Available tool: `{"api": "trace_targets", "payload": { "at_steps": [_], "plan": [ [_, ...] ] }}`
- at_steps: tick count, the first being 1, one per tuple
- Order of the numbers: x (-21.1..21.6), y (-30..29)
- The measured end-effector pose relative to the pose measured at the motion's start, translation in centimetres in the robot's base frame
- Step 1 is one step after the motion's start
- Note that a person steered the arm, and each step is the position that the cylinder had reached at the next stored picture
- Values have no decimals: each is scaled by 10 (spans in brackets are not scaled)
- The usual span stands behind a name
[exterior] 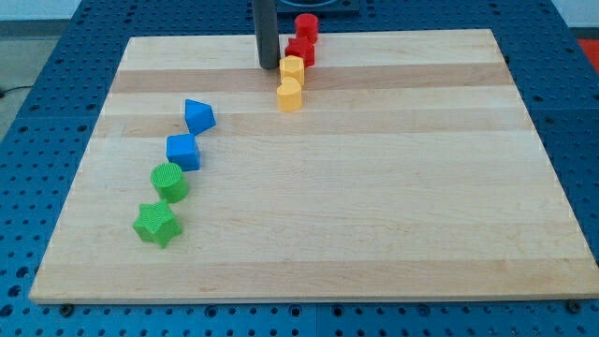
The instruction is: Separate the yellow blocks from the red blocks
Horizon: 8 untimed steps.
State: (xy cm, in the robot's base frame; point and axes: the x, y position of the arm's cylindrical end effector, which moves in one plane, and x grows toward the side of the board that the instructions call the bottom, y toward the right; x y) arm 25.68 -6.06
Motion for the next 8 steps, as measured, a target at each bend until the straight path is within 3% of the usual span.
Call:
{"api": "trace_targets", "payload": {
  "at_steps": [2,4,8],
  "plan": [
    [12,26],
    [71,23],
    [56,117]
  ]
}}
